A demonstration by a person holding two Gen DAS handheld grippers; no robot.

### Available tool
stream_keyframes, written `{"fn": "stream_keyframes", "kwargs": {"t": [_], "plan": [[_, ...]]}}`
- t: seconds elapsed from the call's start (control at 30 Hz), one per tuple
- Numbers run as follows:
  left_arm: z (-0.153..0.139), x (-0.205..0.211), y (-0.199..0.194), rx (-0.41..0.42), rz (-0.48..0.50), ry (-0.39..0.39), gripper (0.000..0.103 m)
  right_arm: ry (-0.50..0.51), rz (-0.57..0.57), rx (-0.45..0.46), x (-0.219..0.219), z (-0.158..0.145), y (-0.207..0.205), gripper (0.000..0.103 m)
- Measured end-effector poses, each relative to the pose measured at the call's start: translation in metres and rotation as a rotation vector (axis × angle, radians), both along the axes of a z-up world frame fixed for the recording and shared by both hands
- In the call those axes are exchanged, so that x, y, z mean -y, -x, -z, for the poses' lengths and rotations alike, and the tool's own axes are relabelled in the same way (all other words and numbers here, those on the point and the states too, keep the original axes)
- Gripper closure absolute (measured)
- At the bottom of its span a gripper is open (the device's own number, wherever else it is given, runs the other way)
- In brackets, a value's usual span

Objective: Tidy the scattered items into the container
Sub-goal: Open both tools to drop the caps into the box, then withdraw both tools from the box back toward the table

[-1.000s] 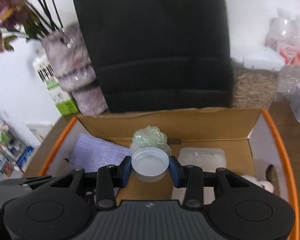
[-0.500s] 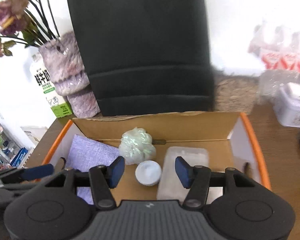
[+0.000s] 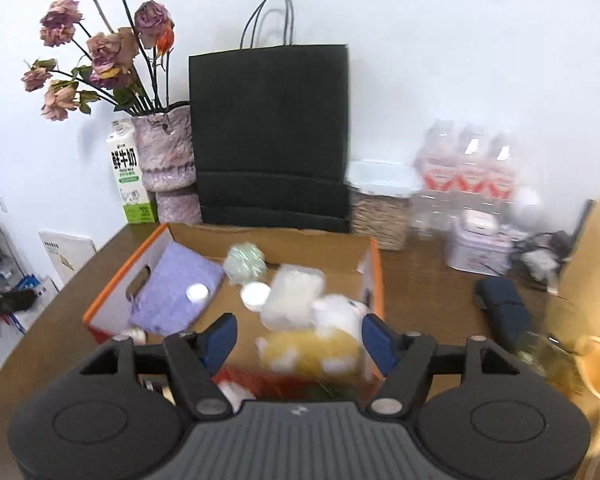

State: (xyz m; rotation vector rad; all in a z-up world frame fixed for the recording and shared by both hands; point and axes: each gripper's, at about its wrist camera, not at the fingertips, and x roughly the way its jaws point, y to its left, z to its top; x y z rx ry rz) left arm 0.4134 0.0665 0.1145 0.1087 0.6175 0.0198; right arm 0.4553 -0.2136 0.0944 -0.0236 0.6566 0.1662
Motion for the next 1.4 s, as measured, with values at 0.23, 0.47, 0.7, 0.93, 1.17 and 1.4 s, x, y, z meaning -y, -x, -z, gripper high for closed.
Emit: {"fn": "stream_keyframes", "kwargs": {"t": [0.23,0.47,0.7,0.93,1.17,1.4], "plan": [[-0.004,-0.013,0.107,0.015,0.041,0.152,0.000,-0.069,-0.044,0.053,0.023,-0.009,0.109,0.027],[0.022,0.010,0.226,0.089,0.180,0.139,0.000,-0.043,-0.106,0.092,0.027,0.016,0.237,0.025],[0.051,0.023,0.332,0.171,0.227,0.269,0.000,-0.068,-0.168,0.096,0.029,0.044,0.332,0.017],[0.079,0.050,0.357,0.202,0.313,0.092,0.000,-0.037,-0.125,0.134,0.006,0.071,0.393,0.014],[0.091,0.059,0.375,0.230,0.136,0.181,0.000,-0.009,-0.136,0.133,-0.025,0.087,0.405,0.014],[0.099,0.067,0.367,0.137,0.100,0.150,0.000,-0.049,-0.084,0.072,-0.015,0.100,0.397,0.014]]}}
